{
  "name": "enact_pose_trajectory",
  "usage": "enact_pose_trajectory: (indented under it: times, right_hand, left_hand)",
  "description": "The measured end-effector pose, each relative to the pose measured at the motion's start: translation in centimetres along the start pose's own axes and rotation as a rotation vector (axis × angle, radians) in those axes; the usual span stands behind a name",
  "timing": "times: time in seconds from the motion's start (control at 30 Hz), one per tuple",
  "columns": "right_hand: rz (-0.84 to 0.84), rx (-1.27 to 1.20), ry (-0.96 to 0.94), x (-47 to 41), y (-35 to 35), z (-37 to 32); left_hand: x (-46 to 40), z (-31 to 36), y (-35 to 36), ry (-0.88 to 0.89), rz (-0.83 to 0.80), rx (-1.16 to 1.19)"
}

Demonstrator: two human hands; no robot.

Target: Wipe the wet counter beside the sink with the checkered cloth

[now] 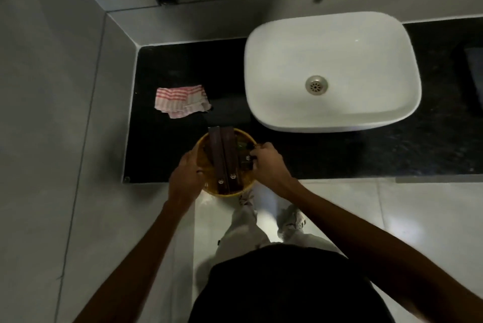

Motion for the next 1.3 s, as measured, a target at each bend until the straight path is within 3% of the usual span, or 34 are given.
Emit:
enact_pose_trajectory:
  times: [0.2, 0.3, 0.4, 0.5, 0.63, 0.77, 0.83, 0.97, 1.07, 1.13, 1.2, 1.3]
  right_hand:
    - [-0.067, 0.007, 0.074, -5.5, 6.3, -8.2]
    - [-0.061, 0.081, 0.014, -7.2, 6.9, -10.3]
    - [0.099, 0.127, -0.009, -9.5, 4.8, -11.0]
    - [0.275, -0.083, 0.118, -13.7, 2.7, -11.9]
    - [0.121, -0.251, 0.398, -20.3, 5.0, -13.1]
    - [0.021, -0.217, 0.443, -23.3, 7.0, -13.7]
    - [-0.012, -0.166, 0.404, -23.6, 6.1, -14.3]
    - [0.289, -0.342, 0.217, -22.5, -0.7, -13.8]
    - [0.395, -0.5, 0.146, -19.1, -4.1, -14.5]
    - [0.516, -0.568, 0.127, -16.6, -9.7, -11.3]
    - [0.621, -0.607, 0.123, -14.4, -15.6, -6.7]
    - [0.707, -0.61, 0.211, -11.4, -23.5, 2.7]
  left_hand:
    - [-6.3, -8.3, -3.9, -0.041, -0.003, 0.011]
    - [-8.5, -10.9, -4.5, -0.088, 0.011, 0.028]
    - [-10.7, -12.0, -5.1, -0.132, 0.096, 0.031]
    - [-15.0, -10.8, -6.6, -0.193, 0.228, 0.175]
    - [-21.9, -8.3, -5.4, -0.472, 0.129, 0.455]
    - [-24.6, -6.4, -2.9, -0.528, 0.005, 0.441]
    - [-25.4, -4.4, -3.0, -0.512, 0.048, 0.458]
    - [-23.8, 3.8, -5.2, -0.347, 0.212, 0.659]
    - [-21.1, 5.1, -7.2, -0.382, 0.367, 0.897]
    - [-19.5, 9.6, -5.4, -0.403, 0.309, 1.033]
    - [-17.8, 16.3, -2.1, -0.393, 0.137, 1.159]
    - [-14.6, 27.5, 3.6, -0.322, -0.112, 1.149]
Point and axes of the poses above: each hand's wrist, its own x-axis away from the middle knuckle, its own y-axis out of the palm, z = x × y, the point moved 7 cm from there along -x, towards the middle knuckle, and after that the axes turned 12 degrees about z, right-handed, at the moved point
